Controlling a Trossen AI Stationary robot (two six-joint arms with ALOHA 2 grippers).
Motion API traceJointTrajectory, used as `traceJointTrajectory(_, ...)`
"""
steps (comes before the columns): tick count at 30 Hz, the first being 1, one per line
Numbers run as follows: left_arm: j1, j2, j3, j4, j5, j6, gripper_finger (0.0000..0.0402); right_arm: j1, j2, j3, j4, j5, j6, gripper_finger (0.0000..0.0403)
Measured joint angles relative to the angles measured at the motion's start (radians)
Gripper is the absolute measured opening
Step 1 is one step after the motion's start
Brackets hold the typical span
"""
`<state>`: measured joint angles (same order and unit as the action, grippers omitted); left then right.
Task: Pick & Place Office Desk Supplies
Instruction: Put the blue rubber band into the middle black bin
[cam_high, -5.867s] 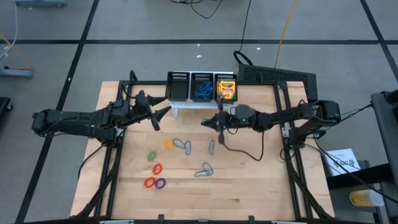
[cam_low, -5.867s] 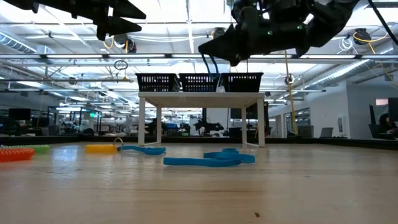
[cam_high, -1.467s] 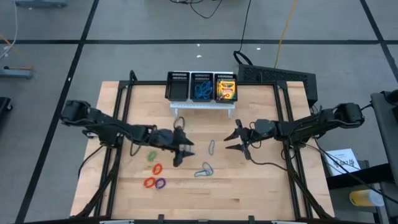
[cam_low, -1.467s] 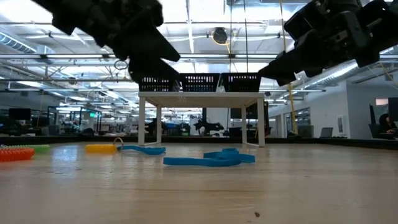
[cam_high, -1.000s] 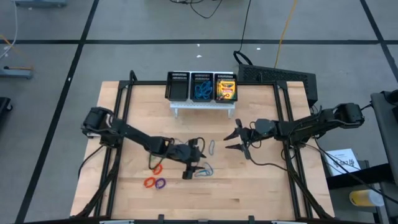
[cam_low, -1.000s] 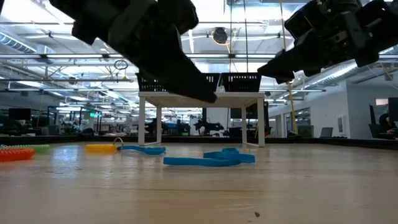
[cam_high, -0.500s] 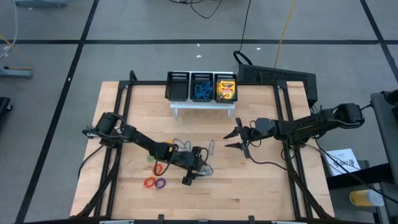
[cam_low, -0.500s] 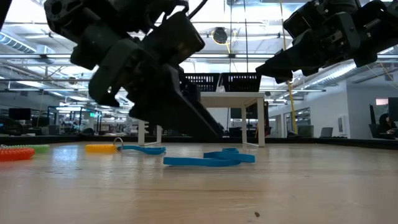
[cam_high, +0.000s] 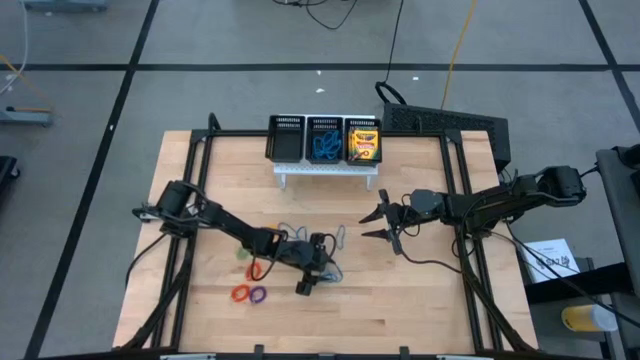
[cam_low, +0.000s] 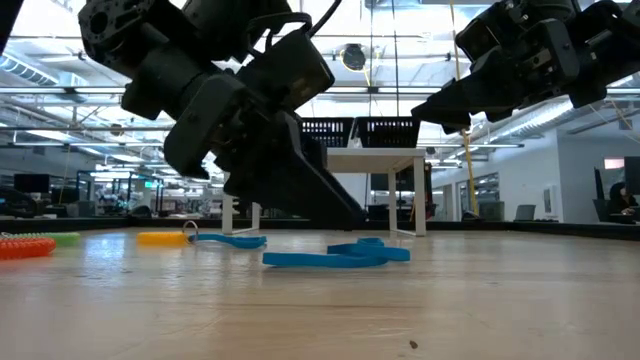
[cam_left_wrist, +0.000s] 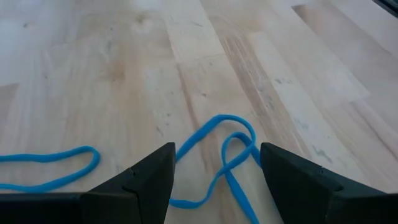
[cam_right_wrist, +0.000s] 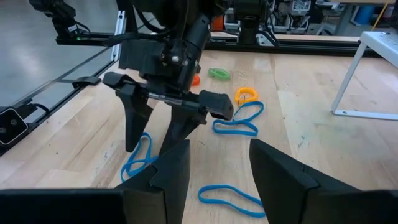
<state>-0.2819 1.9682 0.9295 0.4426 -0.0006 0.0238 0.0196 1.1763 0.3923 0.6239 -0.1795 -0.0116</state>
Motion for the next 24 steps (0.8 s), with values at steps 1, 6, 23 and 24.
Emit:
traceJointTrajectory(1, 0.0, 0.005, 0.0, 0.009, 0.0, 0.0, 0.0243, 0.0, 0.0, 0.0, 0.0, 0.0, 0.0, 0.0155)
traceJointTrajectory(6, 0.001, 0.065, -0.001, 0.084, -0.006, -0.026, 0.0243, 0.0, 0.0, 0.0, 0.0, 0.0, 0.0, 0.0155)
traceJointTrajectory(23, 0.013, 0.072, 0.0, 0.05, 0.003, -0.052, 0.024, 0.0, 0.0, 0.0, 0.0, 0.0, 0.0, 0.0155)
traceJointTrajectory(24, 0.013, 0.072, 0.001, 0.043, 0.003, -0.052, 0.0234, 0.0, 0.0, 0.0, 0.0, 0.0, 0.0, 0.0155)
